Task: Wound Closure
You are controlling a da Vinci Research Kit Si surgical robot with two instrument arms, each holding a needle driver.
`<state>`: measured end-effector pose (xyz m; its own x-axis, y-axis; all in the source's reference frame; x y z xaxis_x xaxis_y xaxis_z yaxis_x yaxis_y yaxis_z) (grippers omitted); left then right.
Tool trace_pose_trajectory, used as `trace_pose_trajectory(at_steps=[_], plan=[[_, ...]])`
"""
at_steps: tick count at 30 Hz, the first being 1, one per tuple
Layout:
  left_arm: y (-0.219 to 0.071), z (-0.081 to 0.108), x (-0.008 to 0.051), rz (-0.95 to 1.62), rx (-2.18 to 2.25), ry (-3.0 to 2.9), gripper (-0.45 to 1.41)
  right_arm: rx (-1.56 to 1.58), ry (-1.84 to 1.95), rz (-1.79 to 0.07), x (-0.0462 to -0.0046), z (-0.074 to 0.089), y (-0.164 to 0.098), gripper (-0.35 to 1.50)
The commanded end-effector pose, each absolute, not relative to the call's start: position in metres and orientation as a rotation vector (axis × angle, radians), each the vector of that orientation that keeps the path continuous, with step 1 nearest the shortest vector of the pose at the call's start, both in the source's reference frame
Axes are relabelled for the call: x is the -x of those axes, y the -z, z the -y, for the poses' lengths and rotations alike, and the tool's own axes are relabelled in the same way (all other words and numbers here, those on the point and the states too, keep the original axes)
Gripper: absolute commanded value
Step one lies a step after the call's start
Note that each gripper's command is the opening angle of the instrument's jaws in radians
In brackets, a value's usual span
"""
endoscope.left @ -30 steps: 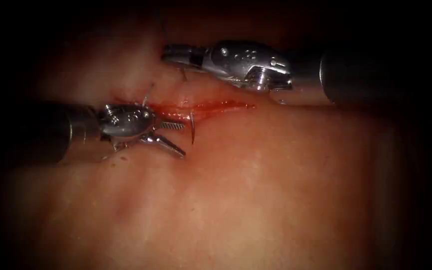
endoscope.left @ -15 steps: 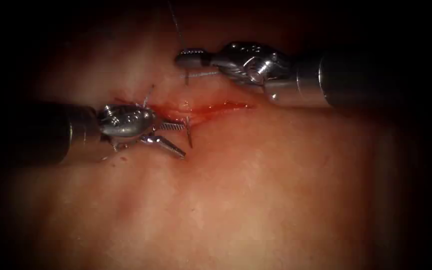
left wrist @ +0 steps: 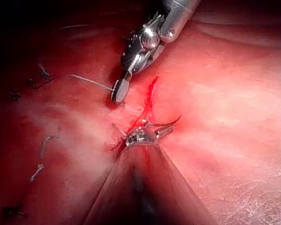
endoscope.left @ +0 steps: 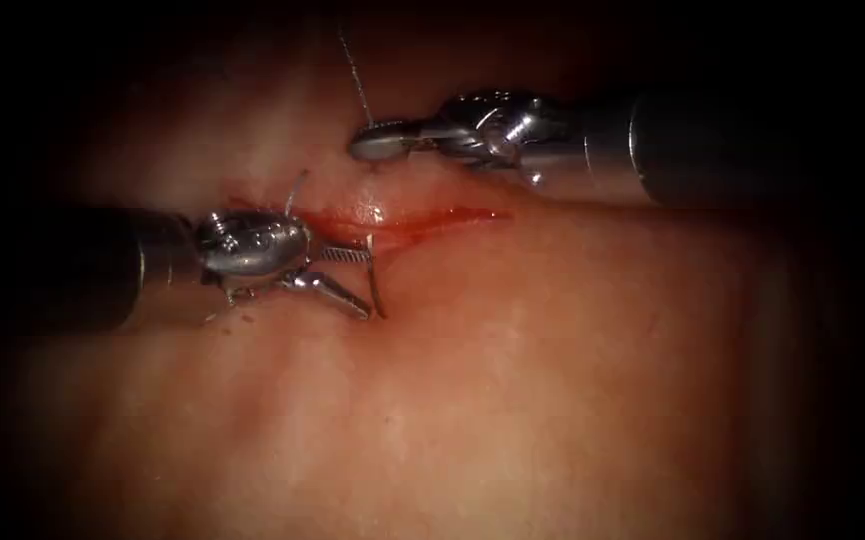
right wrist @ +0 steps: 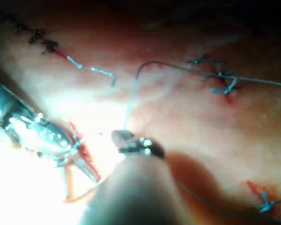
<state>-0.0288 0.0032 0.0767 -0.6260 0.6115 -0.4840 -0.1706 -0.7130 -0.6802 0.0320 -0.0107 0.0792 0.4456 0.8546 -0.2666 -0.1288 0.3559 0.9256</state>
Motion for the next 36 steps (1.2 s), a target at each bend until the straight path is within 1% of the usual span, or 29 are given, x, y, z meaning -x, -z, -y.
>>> trace_pose_trajectory(at_steps=[1, 2, 3, 4, 5, 6, 9, 15, 19, 20, 23, 28, 32, 33, 34, 35, 36], plan=[[-0.0771, -0.0035, 0.0292, 0.826, 1.013, -2.341, 0.56, -0.97, -0.778, -0.92, -0.0327, 0.0097, -0.0791, -0.35], [-0.0768, -0.0033, 0.0292, 0.829, 1.014, -2.341, 0.56, -0.895, -0.769, -0.982, -0.0324, 0.0089, -0.079, -0.05], [-0.0765, -0.0032, 0.0291, 0.829, 1.018, -2.345, 0.56, -0.784, -0.743, -1.026, -0.0318, 0.0079, -0.0791, 0.76], [-0.0765, -0.0032, 0.0291, 0.829, 1.018, -2.345, 0.56, -0.784, -0.743, -1.026, -0.0318, 0.0079, -0.0791, 0.76], [-0.0761, -0.0029, 0.029, 0.828, 1.026, -2.354, 0.56, -0.685, -0.723, -1.043, -0.0311, 0.007, -0.0793, 1.16], [-0.0758, -0.0028, 0.029, 0.828, 1.03, -2.358, 0.56, -0.631, -0.703, -1.05, -0.0306, 0.0065, -0.0794, 1.28], [-0.0742, -0.0027, 0.0295, 0.808, 1.082, -2.416, 0.57, -0.537, -0.713, -1.046, -0.0285, 0.0051, -0.08, 1.47], [-0.0723, -0.0033, 0.0306, 0.722, 1.151, -2.504, 0.67, -0.509, -0.722, -1.087, -0.026, 0.0038, -0.0785, 1.48], [-0.0717, -0.0037, 0.0309, 0.673, 1.179, -2.532, 0.76, -0.493, -0.718, -1.112, -0.0253, 0.0033, -0.0774, 1.45], [-0.0716, -0.0041, 0.0313, 0.615, 1.196, -2.556, 0.79, -0.497, -0.71, -1.121, -0.0251, 0.0036, -0.0771, 1.38], [-0.072, -0.0046, 0.0319, 0.578, 1.216, -2.562, 0.79, -0.508, -0.699, -1.126, -0.0252, 0.004, -0.0773, 1.33], [-0.0742, -0.0046, 0.0324, 0.543, 1.226, -2.575, 0.77, -0.504, -0.699, -1.132, -0.0257, 0.0043, -0.0777, 1.33], [-0.0757, -0.0047, 0.0326, 0.5, 1.257, -2.593, 0.67, -0.5, -0.699, -1.135, -0.0258, 0.0046, -0.0779, 1.33], [-0.0757, -0.0048, 0.0326, 0.485, 1.266, -2.59, 0.57, -0.499, -0.7, -1.138, -0.0258, 0.0046, -0.0779, 1.33], [-0.0757, -0.0049, 0.0326, 0.473, 1.276, -2.587, 0.52, -0.499, -0.7, -1.138, -0.0258, 0.0046, -0.078, 1.33], [-0.0755, -0.0049, 0.0328, 0.46, 1.295, -2.574, 0.3, -0.498, -0.701, -1.141, -0.0258, 0.0045, -0.078, 1.33], [-0.0755, -0.0049, 0.0329, 0.456, 1.3, -2.569, 0.19, -0.498, -0.702, -1.144, -0.0258, 0.0045, -0.078, 1.31]])
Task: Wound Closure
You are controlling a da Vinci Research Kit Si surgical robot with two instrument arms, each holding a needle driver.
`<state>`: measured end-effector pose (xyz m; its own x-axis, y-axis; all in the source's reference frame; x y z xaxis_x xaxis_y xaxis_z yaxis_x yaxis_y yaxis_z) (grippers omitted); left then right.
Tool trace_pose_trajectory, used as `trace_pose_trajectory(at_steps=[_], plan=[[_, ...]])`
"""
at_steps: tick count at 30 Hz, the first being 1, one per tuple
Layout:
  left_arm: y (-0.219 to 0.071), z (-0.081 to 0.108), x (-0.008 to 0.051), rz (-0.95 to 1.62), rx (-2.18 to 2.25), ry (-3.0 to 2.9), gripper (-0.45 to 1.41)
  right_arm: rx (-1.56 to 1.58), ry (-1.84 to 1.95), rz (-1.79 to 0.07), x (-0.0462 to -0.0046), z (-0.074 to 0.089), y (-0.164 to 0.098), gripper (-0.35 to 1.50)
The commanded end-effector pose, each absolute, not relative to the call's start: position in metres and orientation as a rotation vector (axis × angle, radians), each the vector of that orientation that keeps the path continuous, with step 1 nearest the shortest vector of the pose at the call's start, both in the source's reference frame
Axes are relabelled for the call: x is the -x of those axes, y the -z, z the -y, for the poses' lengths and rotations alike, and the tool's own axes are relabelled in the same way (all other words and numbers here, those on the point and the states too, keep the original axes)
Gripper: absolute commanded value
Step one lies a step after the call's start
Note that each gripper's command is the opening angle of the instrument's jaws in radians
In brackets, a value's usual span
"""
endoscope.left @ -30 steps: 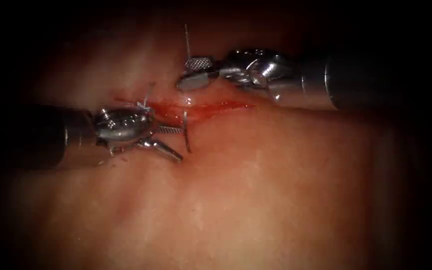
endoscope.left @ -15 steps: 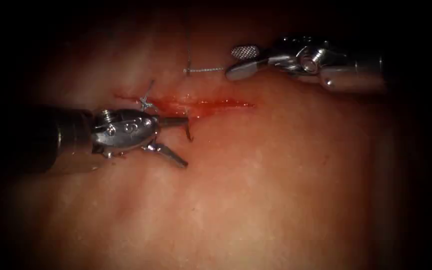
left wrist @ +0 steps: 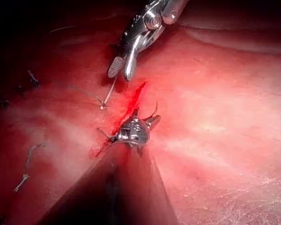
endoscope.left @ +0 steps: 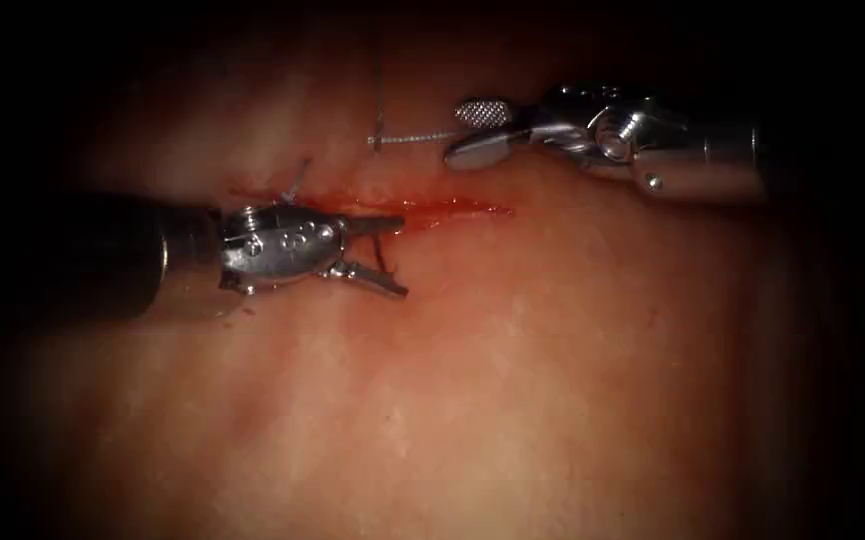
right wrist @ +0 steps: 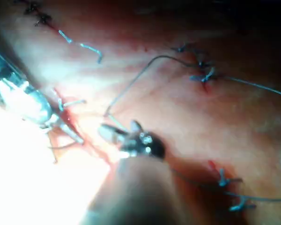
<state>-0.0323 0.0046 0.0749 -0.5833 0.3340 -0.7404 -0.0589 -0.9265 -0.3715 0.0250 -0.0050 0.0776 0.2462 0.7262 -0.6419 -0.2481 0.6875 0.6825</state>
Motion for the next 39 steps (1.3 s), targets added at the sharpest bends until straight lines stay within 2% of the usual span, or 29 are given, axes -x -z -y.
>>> trace_pose_trajectory(at_steps=[1, 2, 3, 10, 19, 25, 31, 35, 36, 37, 38, 39], plan=[[-0.075, -0.005, 0.033, 0.454, 1.302, -2.566, -0.03, -0.498, -0.702, -1.144, -0.0258, 0.005, -0.078, 1.31], [-0.075, -0.005, 0.0329, 0.454, 1.302, -2.566, -0.4, -0.501, -0.7, -1.145, -0.0257, 0.005, -0.078, 1.31], [-0.075, -0.004, 0.0329, 0.454, 1.302, -2.566, -0.45, -0.501, -0.701, -1.147, -0.0257, 0.005, -0.078, 1.31], [-0.073, -0.003, 0.0326, 0.484, 1.284, -2.527, -0.45, -0.501, -0.7, -1.153, -0.0249, 0.005, -0.078, 1.31], [-0.065, -0.002, 0.0353, 0.621, 1.334, -2.448, -0.45, -0.524, -0.682, -1.16, -0.0248, 0.006, -0.077, 1.31], [-0.063, -0.003, 0.0342, 0.51, 1.426, -2.571, -0.45, -0.614, -0.714, -1.157, -0.0242, 0.007, -0.076, 1.3], [-0.065, -0.007, 0.0315, 0.169, 1.542, -2.768, -0.45, -0.877, -0.918, -1.172, -0.0229, 0.009, -0.073, 1.1], [-0.065, -0.01, 0.0308, 0.069, 1.592, -2.779, -0.45, -0.905, -0.917, -1.213, -0.0228, 0.009, -0.072, 1.08], [-0.064, -0.011, 0.0307, 0.048, 1.604, -2.776, -0.45, -0.875, -0.866, -1.233, -0.0226, 0.009, -0.072, 0.94], [-0.064, -0.011, 0.0307, 0.048, 1.604, -2.776, -0.45, -0.875, -0.866, -1.233, -0.0226, 0.009, -0.072, 0.94], [-0.063, -0.012, 0.0305, -0.017, 1.638, -2.762, -0.45, -0.783, -0.734, -1.282, -0.0222, 0.009, -0.072, 0.71], [-0.063, -0.012, 0.0305, -0.017, 1.638, -2.762, -0.45, -0.783, -0.734, -1.282, -0.0222, 0.009, -0.072, 0.71]])
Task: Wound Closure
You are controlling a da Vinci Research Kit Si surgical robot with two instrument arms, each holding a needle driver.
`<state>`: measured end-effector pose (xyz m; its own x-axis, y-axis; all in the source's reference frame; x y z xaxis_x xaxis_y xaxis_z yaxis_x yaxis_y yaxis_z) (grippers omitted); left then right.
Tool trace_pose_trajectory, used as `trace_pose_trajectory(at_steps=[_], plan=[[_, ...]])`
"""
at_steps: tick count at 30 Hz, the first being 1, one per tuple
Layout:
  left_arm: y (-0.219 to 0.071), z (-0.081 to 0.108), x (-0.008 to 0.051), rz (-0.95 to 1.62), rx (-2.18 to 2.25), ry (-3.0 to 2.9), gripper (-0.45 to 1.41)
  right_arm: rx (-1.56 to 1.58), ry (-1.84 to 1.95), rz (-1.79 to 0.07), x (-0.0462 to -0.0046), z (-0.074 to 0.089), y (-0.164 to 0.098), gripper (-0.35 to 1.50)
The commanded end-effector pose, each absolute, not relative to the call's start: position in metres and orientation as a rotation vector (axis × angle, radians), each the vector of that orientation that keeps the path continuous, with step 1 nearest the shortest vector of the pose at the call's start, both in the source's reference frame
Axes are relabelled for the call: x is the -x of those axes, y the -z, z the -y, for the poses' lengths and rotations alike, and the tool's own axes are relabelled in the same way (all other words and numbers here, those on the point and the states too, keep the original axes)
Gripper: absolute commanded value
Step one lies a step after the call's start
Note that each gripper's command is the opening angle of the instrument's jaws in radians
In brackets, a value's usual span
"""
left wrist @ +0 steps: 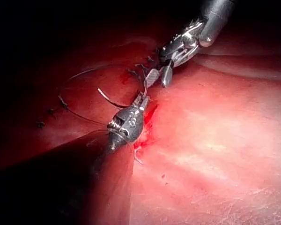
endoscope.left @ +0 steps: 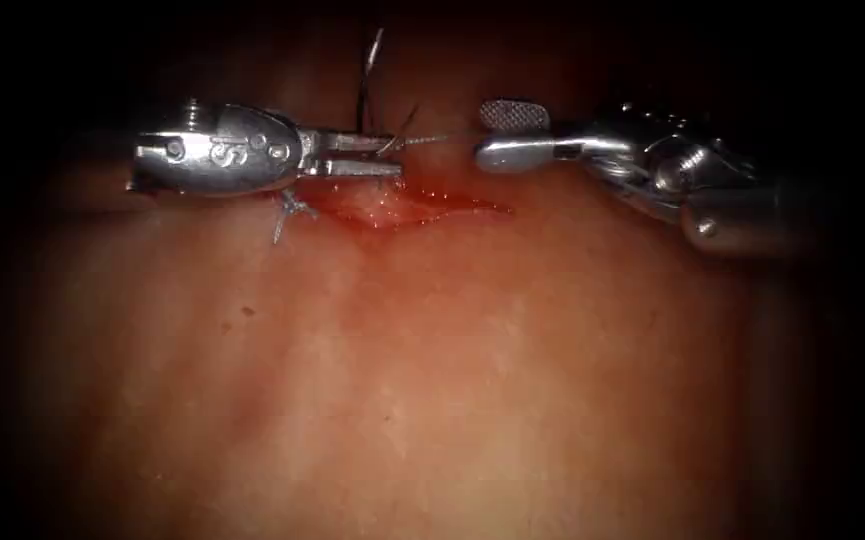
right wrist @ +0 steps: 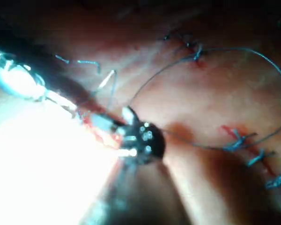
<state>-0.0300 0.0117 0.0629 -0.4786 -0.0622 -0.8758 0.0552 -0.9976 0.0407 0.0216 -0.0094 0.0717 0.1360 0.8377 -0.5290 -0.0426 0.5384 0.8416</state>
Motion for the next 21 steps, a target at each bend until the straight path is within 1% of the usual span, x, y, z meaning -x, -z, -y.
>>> trace_pose_trajectory(at_steps=[1, 2, 3, 4, 5, 6, 8, 11, 14, 15, 16, 18, 19, 21], plan=[[-0.0629, -0.0126, 0.0305, 0.03, -1.573, 2.639, -0.45, -0.778, -0.721, -1.287, -0.022, 0.0093, -0.0726, 0.68], [-0.0624, -0.013, 0.0305, 0.049, -1.581, 2.633, -0.45, -0.779, -0.72, -1.287, -0.0219, 0.0092, -0.0727, 0.64], [-0.0619, -0.0133, 0.0305, 0.063, -1.587, 2.629, -0.45, -0.79, -0.711, -1.288, -0.0218, 0.009, -0.0728, 0.54], [-0.061, -0.0137, 0.0306, 0.088, -1.595, 2.621, -0.45, -0.851, -0.689, -1.29, -0.0216, 0.0084, -0.073, 0.29], [-0.0607, -0.0138, 0.0306, 0.101, -1.596, 2.616, -0.45, -0.884, -0.7, -1.282, -0.0214, 0.0081, -0.0732, 0.17], [-0.0599, -0.014, 0.0307, 0.125, -1.605, 2.611, -0.45, -0.91, -0.693, -1.279, -0.0211, 0.0077, -0.0735, -0.01], [-0.059, -0.0137, 0.031, 0.143, -1.603, 2.6, -0.45, -0.919, -0.679, -1.281, -0.0206, 0.0077, -0.0738, -0.25], [-0.0587, -0.0127, 0.0313, 0.136, -1.612, 2.58, -0.45, -0.926, -0.675, -1.296, -0.0203, 0.0076, -0.0738, -0.27], [-0.0589, -0.0112, 0.0317, 0.119, -1.633, 2.548, -0.45, -0.928, -0.684, -1.347, -0.0203, 0.0075, -0.0742, -0.23], [-0.0592, -0.0105, 0.032, 0.112, -1.643, 2.529, -0.45, -0.942, -0.712, -1.339, -0.0204, 0.0076, -0.0744, -0.22], [-0.0595, -0.01, 0.0322, 0.107, -1.65, 2.516, -0.45, -0.968, -0.762, -1.318, -0.0207, 0.0076, -0.0746, -0.18], [-0.0606, -0.0082, 0.0326, 0.103, -1.665, 2.473, -0.45, -1.013, -0.861, -1.304, -0.0215, 0.0073, -0.0752, 0.02], [-0.0621, -0.0065, 0.0328, 0.093, -1.673, 2.429, -0.45, -1.084, -0.954, -1.321, -0.0224, 0.0074, -0.0755, 0.15], [-0.063, -0.0056, 0.0329, 0.09, -1.678, 2.398, -0.45, -1.092, -0.952, -1.325, -0.023, 0.0077, -0.0757, 0.17]])
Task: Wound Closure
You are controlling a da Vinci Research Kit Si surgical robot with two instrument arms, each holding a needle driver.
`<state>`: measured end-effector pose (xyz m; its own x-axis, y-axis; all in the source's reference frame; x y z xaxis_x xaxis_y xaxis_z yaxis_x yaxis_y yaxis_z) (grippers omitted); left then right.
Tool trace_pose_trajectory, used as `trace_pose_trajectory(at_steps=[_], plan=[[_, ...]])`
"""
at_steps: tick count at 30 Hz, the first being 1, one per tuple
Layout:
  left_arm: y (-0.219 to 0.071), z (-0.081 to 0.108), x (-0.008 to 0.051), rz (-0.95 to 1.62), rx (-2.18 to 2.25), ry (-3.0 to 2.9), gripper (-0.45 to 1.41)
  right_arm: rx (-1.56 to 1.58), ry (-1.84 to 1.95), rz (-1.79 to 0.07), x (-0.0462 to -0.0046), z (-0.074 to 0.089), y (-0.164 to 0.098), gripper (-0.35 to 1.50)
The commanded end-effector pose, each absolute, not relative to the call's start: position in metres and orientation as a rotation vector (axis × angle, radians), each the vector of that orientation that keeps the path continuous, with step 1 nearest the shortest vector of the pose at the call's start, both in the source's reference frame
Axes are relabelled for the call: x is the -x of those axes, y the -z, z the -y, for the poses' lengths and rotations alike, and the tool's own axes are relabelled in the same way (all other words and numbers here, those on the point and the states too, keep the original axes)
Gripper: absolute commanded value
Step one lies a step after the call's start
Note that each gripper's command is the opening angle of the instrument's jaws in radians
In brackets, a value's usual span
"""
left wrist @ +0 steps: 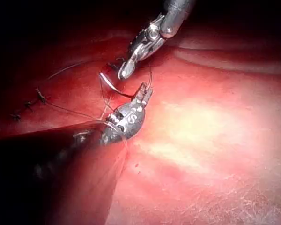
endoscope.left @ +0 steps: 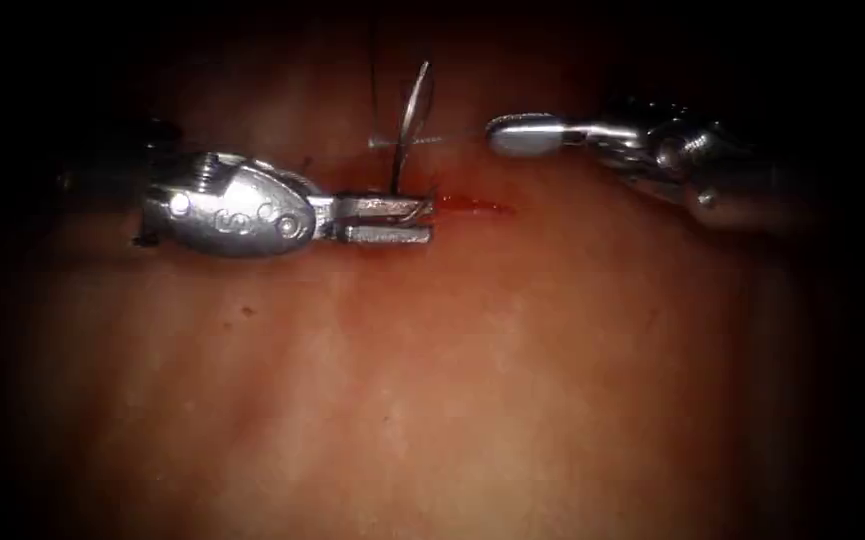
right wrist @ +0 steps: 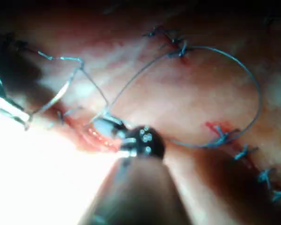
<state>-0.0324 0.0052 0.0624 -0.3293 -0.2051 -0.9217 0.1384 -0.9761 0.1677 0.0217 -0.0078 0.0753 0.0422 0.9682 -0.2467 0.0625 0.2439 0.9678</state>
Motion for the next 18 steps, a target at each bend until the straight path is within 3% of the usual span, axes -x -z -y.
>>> trace_pose_trajectory(at_steps=[1, 5, 12, 16, 18], plan=[[-0.0634, -0.0053, 0.0329, 0.09, -1.678, 2.388, -0.45, -1.1, -0.942, -1.329, -0.0234, 0.0079, -0.0758, 0.2], [-0.0646, -0.0044, 0.033, 0.092, -1.679, 2.356, -0.45, -1.145, -0.944, -1.351, -0.0246, 0.0085, -0.0759, 0.52], [-0.0654, -0.0043, 0.033, 0.098, -1.677, 2.333, -0.45, -1.207, -0.911, -1.365, -0.0257, 0.0093, -0.0754, 0.79], [-0.0654, -0.0043, 0.0331, 0.108, -1.671, 2.335, -0.45, -1.212, -0.916, -1.369, -0.0263, 0.0094, -0.0753, 0.84], [-0.0654, -0.0042, 0.0332, 0.114, -1.666, 2.341, -0.45, -1.208, -0.916, -1.377, -0.0273, 0.0098, -0.0755, 0.98]])
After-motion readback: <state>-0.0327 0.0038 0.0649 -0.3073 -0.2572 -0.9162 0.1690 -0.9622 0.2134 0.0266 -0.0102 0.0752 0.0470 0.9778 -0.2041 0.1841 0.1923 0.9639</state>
